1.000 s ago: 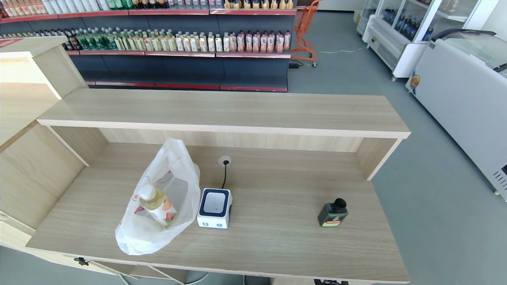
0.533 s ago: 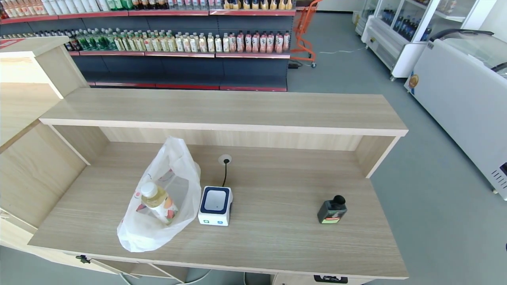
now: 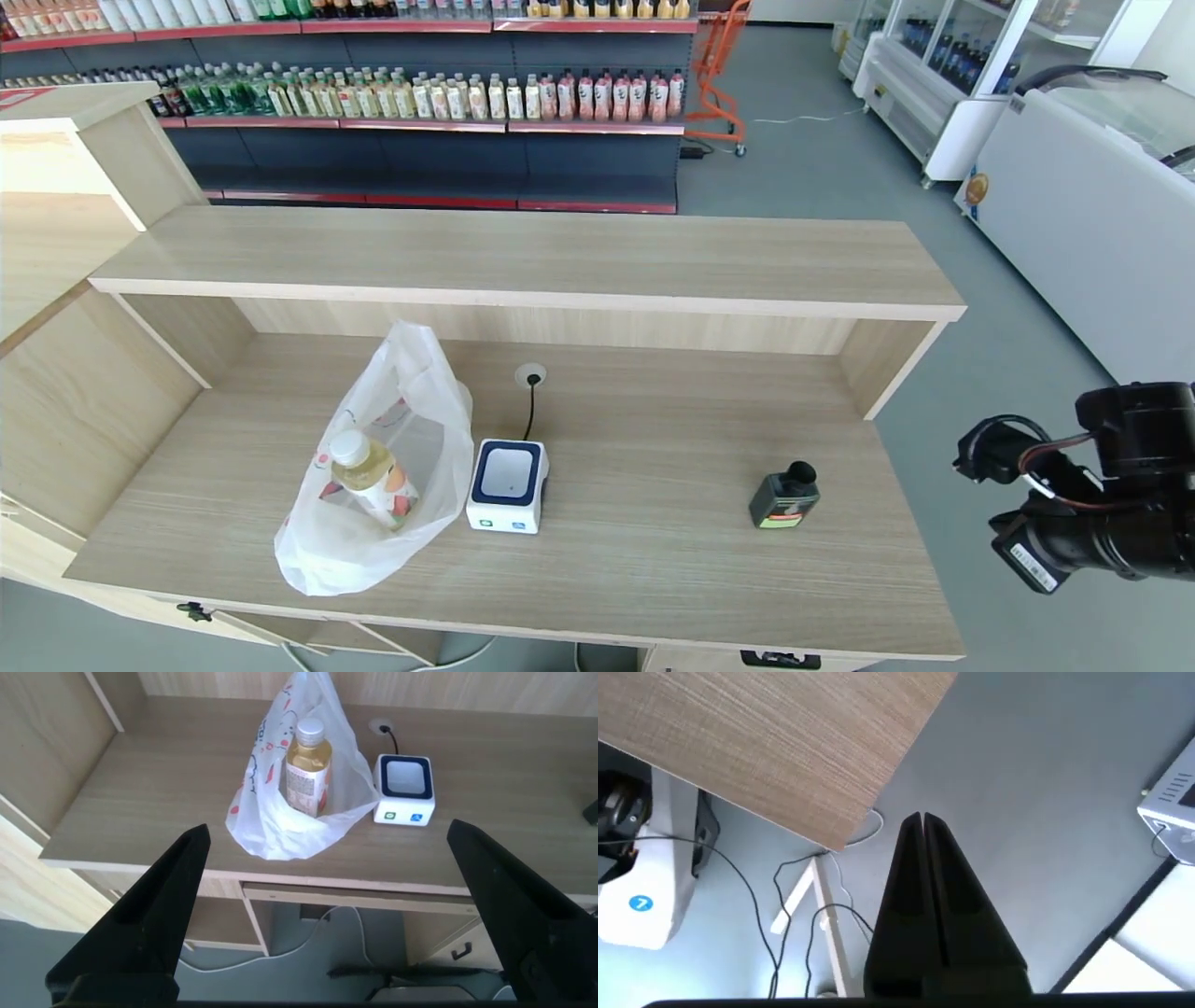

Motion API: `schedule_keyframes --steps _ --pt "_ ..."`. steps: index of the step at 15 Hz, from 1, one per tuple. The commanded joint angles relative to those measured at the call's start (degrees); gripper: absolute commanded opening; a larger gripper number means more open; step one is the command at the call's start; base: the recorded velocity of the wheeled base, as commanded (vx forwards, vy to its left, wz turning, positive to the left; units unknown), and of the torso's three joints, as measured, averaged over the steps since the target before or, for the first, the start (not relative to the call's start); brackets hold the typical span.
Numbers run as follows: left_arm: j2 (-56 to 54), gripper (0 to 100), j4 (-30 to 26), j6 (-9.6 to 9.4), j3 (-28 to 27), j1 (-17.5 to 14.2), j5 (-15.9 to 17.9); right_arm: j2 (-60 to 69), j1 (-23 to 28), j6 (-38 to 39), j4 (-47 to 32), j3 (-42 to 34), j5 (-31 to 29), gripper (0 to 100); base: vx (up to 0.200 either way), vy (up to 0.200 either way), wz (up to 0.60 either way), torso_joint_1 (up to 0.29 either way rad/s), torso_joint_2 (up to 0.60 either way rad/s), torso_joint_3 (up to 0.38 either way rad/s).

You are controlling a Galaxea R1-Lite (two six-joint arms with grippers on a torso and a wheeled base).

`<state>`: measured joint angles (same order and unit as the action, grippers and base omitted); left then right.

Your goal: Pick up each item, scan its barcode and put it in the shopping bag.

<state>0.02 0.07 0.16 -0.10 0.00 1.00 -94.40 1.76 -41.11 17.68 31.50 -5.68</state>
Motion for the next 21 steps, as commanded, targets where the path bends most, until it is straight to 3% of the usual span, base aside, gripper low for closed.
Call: schedule_keyframes --steps 1,2,6,10,20,21 --pt "-0.02 100 0.01 0.02 0.01 0.00 -0.03 -7.99 -2.55 -0.47 0.52 1.90 2.08 0 0.000 0.000 0.00 0.000 0.00 0.000" --pt "-0.02 100 0.01 0.02 0.01 0.00 -0.03 -8.52 -3.16 -0.47 0.52 2.69 3.57 100 0.000 0.000 0.00 0.000 0.00 0.000" --pt "-0.02 100 0.01 0.02 0.01 0.00 -0.03 -12.21 -4.92 -1.26 3.24 5.24 6.30 100 0.000 0.000 0.00 0.000 0.00 0.000" --pt "-0.02 100 0.01 0.02 0.01 0.00 -0.03 -18.27 -7.73 -1.52 4.21 10.07 14.47 100 0.000 0.000 0.00 0.000 0.00 0.000" --pt "-0.02 100 0.01 0.02 0.01 0.00 -0.03 -28.03 -11.42 -1.96 7.20 17.02 18.25 100 0.000 0.000 0.00 0.000 0.00 0.000" --pt "-0.02 100 0.01 0.02 0.01 0.00 -0.03 -28.56 -11.51 -1.87 7.20 17.81 18.25 0 0.000 0.000 0.00 0.000 0.00 0.000"
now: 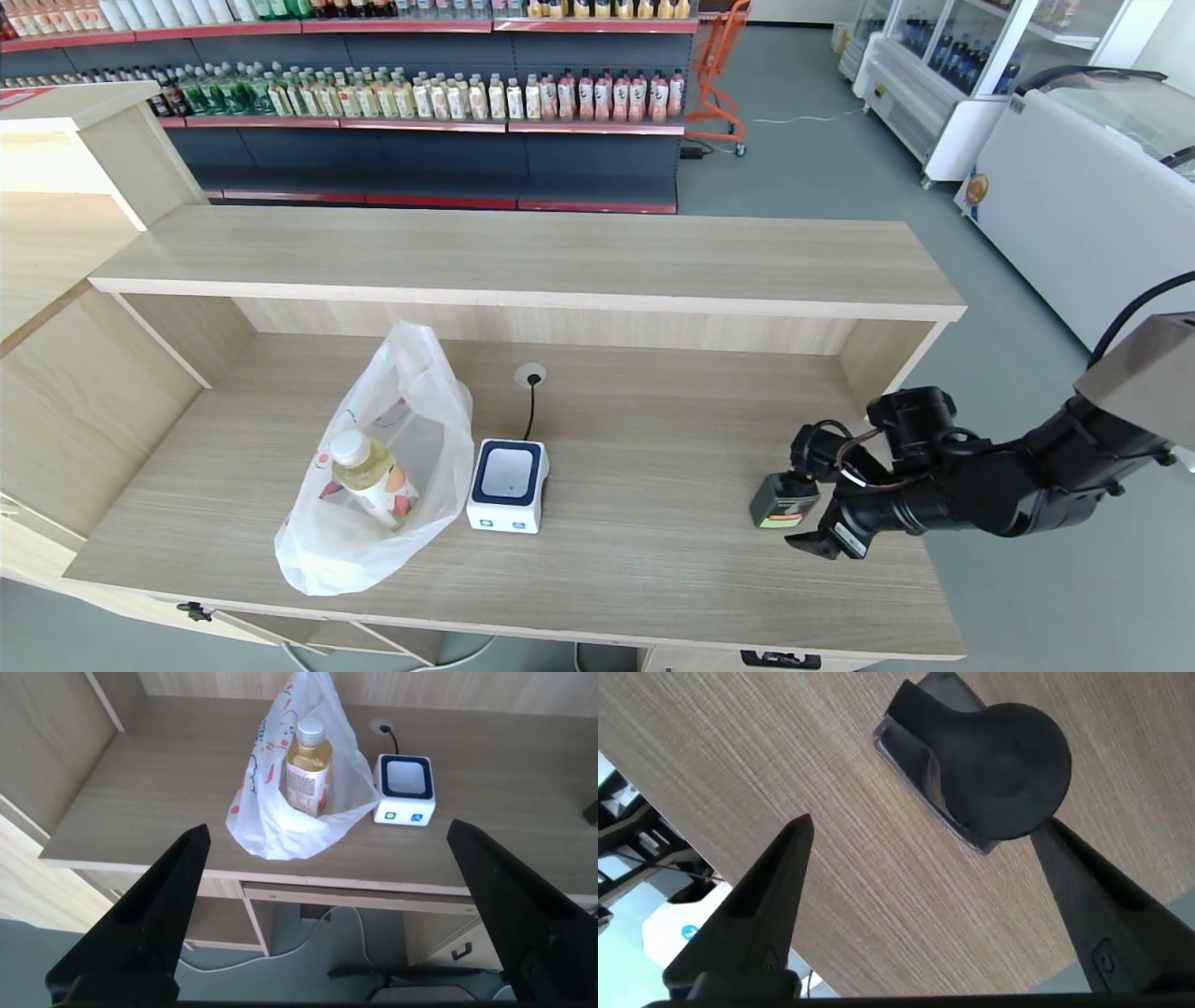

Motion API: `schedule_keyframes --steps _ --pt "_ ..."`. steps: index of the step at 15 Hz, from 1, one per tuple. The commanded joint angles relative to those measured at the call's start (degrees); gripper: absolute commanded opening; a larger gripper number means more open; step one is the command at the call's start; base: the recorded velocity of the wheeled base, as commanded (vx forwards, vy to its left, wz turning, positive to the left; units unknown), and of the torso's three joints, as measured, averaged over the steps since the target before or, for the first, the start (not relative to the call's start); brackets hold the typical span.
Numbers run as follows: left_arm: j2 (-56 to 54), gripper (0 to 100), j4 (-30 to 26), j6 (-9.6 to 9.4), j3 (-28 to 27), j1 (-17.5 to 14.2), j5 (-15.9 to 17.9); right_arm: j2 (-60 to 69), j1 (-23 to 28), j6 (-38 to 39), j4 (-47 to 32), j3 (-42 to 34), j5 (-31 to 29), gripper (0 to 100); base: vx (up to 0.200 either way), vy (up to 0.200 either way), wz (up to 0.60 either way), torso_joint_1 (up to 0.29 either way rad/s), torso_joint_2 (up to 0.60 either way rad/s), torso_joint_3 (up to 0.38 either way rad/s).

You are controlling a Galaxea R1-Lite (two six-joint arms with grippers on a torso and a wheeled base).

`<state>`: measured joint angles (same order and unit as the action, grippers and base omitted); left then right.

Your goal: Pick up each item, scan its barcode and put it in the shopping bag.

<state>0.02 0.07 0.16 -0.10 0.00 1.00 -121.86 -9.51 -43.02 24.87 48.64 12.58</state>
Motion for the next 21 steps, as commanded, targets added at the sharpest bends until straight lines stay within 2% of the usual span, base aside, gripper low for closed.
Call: schedule_keyframes --steps 1,6,11,12,18,21 --pt "-0.02 100 0.01 0.02 0.01 0.00 -0.03 -1.63 -0.51 0.04 0.09 1.46 -0.01 0 0.000 0.000 0.00 0.000 0.00 0.000" --pt "-0.02 100 0.01 0.02 0.01 0.00 -0.03 -3.65 -2.18 0.31 2.99 2.51 0.08 0 0.000 0.000 0.00 0.000 0.00 0.000" --pt "-0.02 100 0.01 0.02 0.01 0.00 -0.03 0.92 -0.69 0.04 2.99 -0.04 -0.10 0 0.000 0.000 0.00 0.000 0.00 0.000" --pt "-0.02 100 0.01 0.02 0.01 0.00 -0.03 1.10 -0.42 0.04 2.99 0.14 -0.10 100 0.000 0.000 0.00 0.000 0.00 0.000" --pt "-0.02 100 0.01 0.02 0.01 0.00 -0.03 -5.06 -3.41 0.48 2.99 7.08 0.08 100 0.000 0.000 0.00 0.000 0.00 0.000" --pt "-0.02 100 0.01 0.02 0.01 0.00 -0.03 -9.01 -5.26 0.48 2.73 12.09 2.71 100 0.000 0.000 0.00 0.000 0.00 0.000"
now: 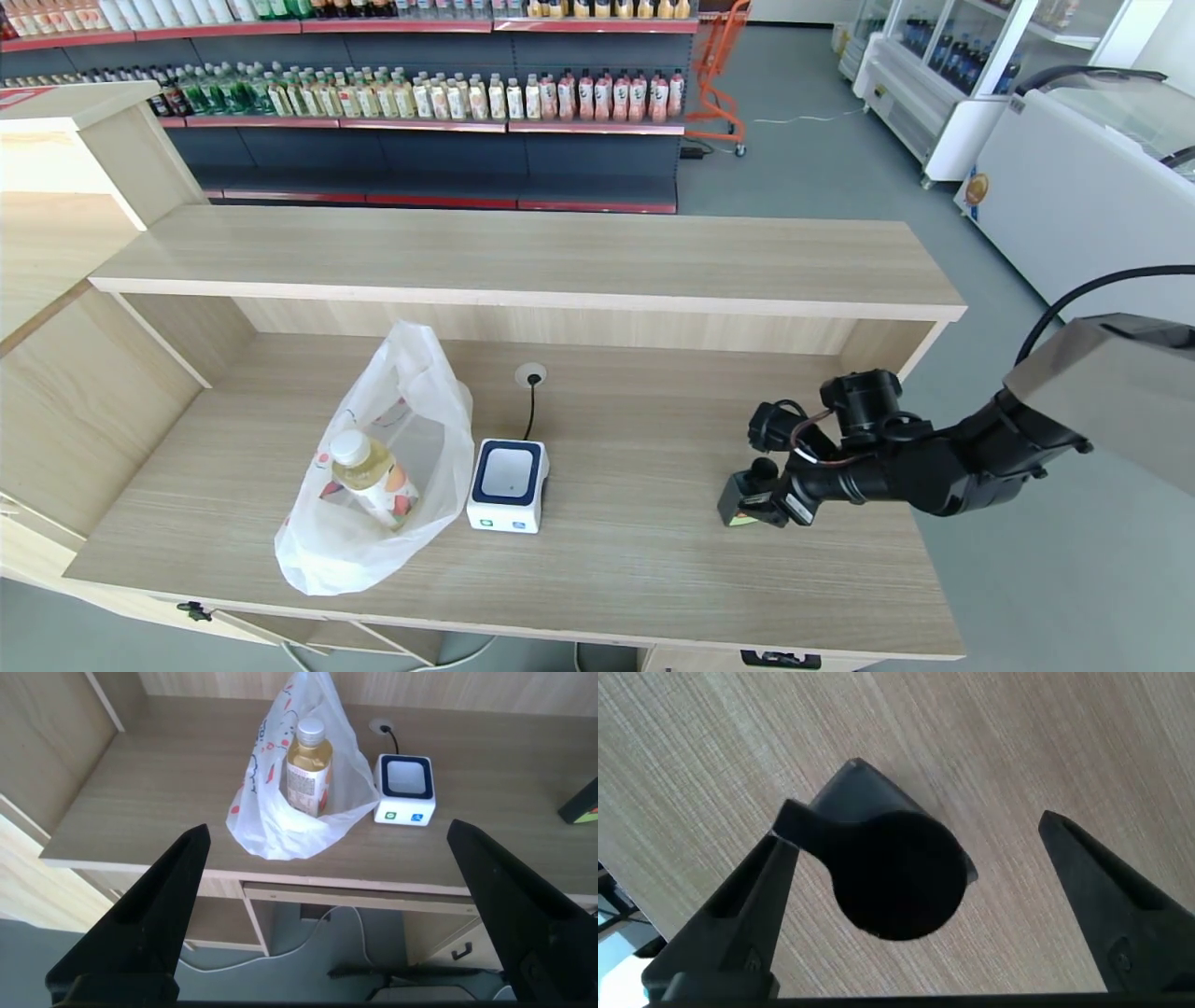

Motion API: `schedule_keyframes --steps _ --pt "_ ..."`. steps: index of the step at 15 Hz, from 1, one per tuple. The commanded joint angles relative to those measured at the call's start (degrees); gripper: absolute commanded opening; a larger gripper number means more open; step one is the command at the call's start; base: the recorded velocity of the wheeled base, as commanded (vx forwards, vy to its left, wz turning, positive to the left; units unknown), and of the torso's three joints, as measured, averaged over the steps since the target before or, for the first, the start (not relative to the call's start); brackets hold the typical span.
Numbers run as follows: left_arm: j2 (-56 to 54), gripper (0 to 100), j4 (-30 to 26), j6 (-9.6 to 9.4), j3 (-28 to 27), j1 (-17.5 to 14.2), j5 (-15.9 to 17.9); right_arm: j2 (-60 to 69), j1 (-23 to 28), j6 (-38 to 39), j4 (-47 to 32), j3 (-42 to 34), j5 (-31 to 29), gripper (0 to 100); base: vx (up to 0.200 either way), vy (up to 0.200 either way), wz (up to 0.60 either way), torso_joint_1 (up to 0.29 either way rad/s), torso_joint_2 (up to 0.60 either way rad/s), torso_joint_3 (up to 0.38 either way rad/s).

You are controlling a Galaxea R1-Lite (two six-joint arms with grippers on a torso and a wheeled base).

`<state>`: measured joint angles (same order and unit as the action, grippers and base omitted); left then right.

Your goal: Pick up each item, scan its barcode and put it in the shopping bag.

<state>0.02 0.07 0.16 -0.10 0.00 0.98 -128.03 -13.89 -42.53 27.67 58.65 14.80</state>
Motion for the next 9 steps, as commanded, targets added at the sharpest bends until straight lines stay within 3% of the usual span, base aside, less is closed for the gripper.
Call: schedule_keyframes --steps 1,3,4,9 --pt "-0.02 100 0.01 0.02 0.01 0.00 -0.01 -4.07 -1.58 0.08 -0.07 3.49 0.93 100 0.000 0.000 0.00 0.000 0.00 0.000" --pt "-0.02 100 0.01 0.02 0.01 0.00 -0.01 -5.13 -1.76 -0.01 -0.07 4.37 1.55 100 0.000 0.000 0.00 0.000 0.00 0.000" --pt "-0.02 100 0.01 0.02 0.01 0.00 -0.01 -5.66 -2.11 -0.01 -0.07 4.63 1.90 0 0.000 0.000 0.00 0.000 0.00 0.000" --pt "-0.02 100 0.01 0.02 0.01 0.00 -0.01 -5.39 -2.37 0.17 0.19 4.46 2.95 0 0.000 0.000 0.00 0.000 0.00 0.000"
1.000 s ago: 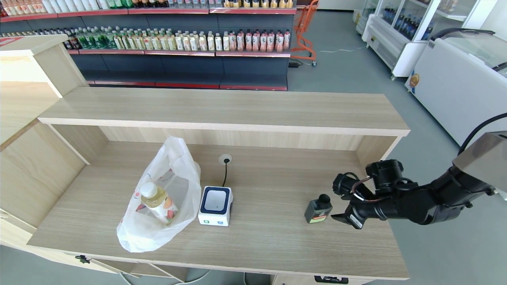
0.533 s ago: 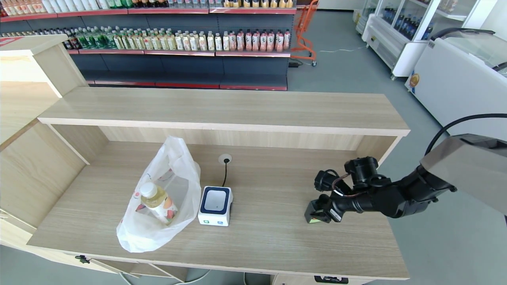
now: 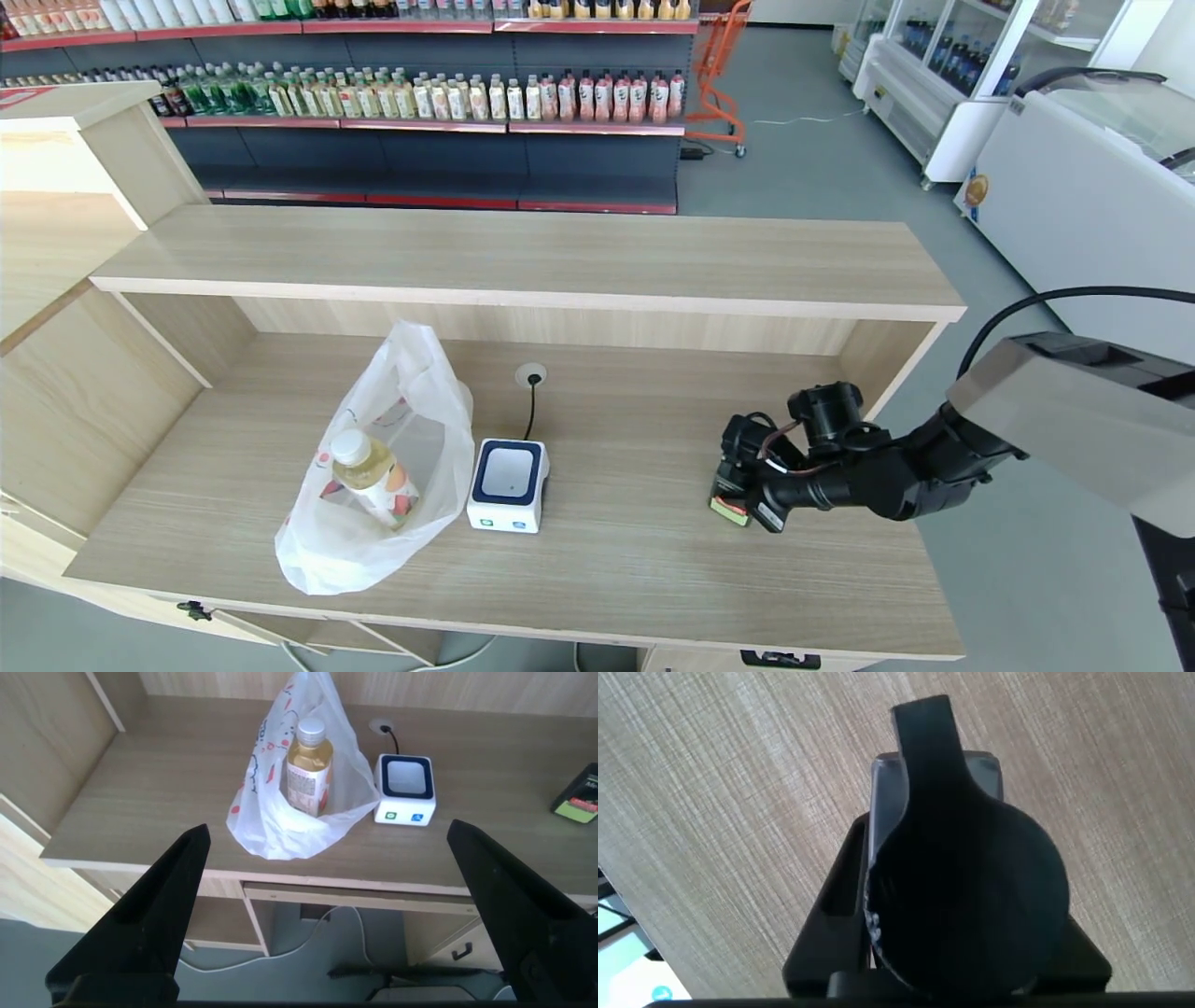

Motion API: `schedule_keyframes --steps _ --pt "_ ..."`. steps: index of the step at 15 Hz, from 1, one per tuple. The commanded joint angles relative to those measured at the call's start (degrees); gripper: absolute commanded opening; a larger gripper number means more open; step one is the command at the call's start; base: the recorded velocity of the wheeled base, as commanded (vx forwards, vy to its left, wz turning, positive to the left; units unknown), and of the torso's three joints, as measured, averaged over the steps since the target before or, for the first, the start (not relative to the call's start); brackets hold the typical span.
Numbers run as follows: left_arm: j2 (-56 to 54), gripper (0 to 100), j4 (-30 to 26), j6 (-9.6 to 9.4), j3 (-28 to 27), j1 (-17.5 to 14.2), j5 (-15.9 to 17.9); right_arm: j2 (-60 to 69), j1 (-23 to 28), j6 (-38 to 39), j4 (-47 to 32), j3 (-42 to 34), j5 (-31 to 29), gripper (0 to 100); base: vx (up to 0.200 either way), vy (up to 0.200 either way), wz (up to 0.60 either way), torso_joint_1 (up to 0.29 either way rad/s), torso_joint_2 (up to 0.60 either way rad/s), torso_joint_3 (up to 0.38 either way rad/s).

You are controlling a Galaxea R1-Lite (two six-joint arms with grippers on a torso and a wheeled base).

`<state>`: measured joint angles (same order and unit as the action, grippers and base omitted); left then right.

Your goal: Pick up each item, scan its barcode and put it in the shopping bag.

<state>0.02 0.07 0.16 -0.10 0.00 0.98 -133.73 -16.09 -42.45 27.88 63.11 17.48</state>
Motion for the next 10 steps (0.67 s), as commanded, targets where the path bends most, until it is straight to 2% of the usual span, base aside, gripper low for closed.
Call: schedule_keyframes --steps 1,3,5,6,7,8,9,10 --pt "-0.02 100 0.01 0.02 0.01 0.00 -0.01 1.46 -0.08 0.17 0.07 -0.18 1.06 0 0.000 0.000 0.00 0.000 0.00 0.000" --pt "-0.02 100 0.01 0.02 0.01 0.00 -0.01 4.80 0.27 2.90 0.07 -1.59 1.94 0 0.000 0.000 0.00 0.000 0.00 0.000" --pt "-0.02 100 0.01 0.02 0.01 0.00 -0.01 13.50 1.94 11.25 0.77 -7.04 1.94 0 0.000 0.000 0.00 0.000 0.00 0.000" --pt "-0.02 100 0.01 0.02 0.01 0.00 -0.01 21.49 4.49 13.44 0.86 -11.87 1.59 0 0.000 0.000 0.00 0.000 0.00 0.000" --pt "-0.02 100 0.01 0.02 0.01 0.00 -0.01 27.03 7.74 11.77 0.95 -15.21 1.59 0 0.000 0.000 0.00 0.000 0.00 0.000" --pt "-0.02 100 0.01 0.02 0.01 0.00 0.08 31.78 10.82 6.50 1.56 -18.99 1.59 0 0.000 0.000 0.00 0.000 0.00 0.000" --pt "-0.02 100 0.01 0.02 0.01 0.00 -0.01 38.11 17.50 -7.56 4.02 -26.64 1.85 0 0.000 0.000 0.00 0.000 0.00 0.000" --pt "-0.02 100 0.01 0.02 0.01 0.00 -0.01 41.45 21.89 -20.22 9.30 -33.40 3.61 0 0.000 0.000 0.00 0.000 0.00 0.000"
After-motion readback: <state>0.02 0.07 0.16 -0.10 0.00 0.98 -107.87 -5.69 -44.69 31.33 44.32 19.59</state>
